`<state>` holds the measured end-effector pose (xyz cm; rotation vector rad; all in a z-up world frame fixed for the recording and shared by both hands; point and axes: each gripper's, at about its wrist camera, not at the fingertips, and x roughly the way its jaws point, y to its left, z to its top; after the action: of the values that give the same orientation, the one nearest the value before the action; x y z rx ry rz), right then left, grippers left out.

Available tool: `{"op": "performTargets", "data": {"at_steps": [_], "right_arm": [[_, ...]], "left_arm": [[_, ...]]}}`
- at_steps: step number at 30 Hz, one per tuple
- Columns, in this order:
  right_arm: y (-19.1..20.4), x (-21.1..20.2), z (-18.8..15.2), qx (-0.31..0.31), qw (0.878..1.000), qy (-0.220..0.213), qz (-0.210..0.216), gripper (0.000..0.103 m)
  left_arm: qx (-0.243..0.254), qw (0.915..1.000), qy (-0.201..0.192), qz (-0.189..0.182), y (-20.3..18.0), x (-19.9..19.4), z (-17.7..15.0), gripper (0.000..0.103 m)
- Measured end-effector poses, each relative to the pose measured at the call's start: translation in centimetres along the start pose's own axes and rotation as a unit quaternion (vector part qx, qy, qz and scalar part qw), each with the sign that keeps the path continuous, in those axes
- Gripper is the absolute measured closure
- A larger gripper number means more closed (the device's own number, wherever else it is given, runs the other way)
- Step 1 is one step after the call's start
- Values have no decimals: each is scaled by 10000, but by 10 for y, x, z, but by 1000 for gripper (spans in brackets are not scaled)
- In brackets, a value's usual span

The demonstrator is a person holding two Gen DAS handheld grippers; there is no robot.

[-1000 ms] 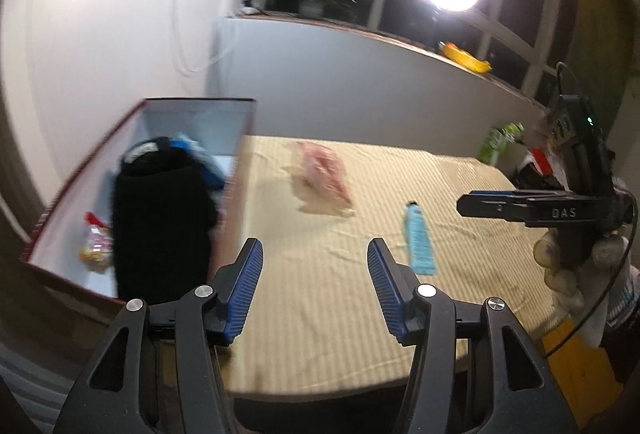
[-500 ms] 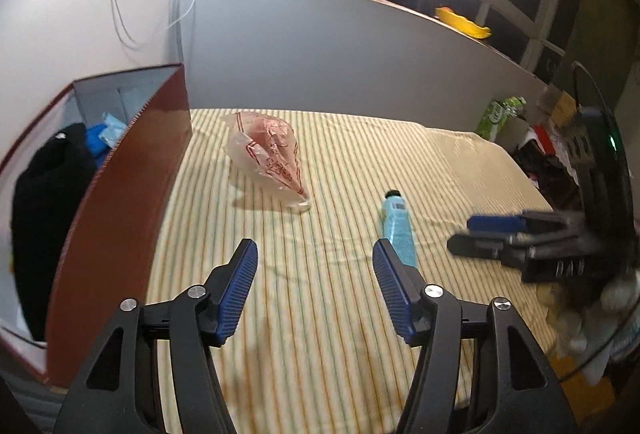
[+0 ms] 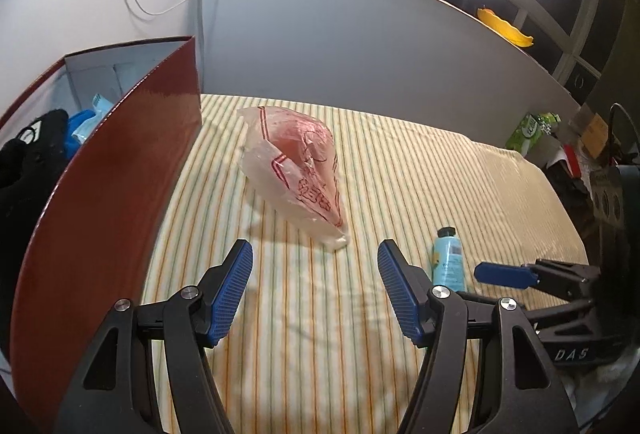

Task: Organize soft objects
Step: 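Move both tools back over the bed toward the pink bag and blue tube, then close the left tool on the pink plastic bag while the right tool grasps the blue tube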

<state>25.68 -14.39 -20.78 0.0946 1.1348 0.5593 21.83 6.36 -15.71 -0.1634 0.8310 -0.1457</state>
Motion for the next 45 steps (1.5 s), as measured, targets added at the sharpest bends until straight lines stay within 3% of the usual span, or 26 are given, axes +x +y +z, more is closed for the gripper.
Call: {"op": "performTargets", "data": {"at_steps": [10,14,19,22,28,32,40,45], "right_arm": [[7,18,15,-32,9992,117,-385,43],[21,26,18,-560,9942,210,-892,63],[20,23,19,-1116,9877,391,-1021,66],[9,17,20,-1241,9847,400,-1153,66],[-10,12,18,-980,9897,429,-947,66],[-5,15,16,-1040,9889,350,-1003,66],[-7,16,15,-821,9929,272,-815,59],[-2,19,15,-877,9918,263,-886,58]], "left_arm": [[-38,10000,3,-38,1,4,1,38],[-73,9999,11,-75,4,5,0,38],[-39,9999,38,-100,4,5,-1,38],[25,9999,65,-79,0,10,1,38],[-91,10000,-12,-4,-6,22,17,38],[-153,9995,-54,255,-8,40,34,27],[-286,9966,156,752,5,80,52,27],[-356,9970,183,668,10,91,58,27]]}}
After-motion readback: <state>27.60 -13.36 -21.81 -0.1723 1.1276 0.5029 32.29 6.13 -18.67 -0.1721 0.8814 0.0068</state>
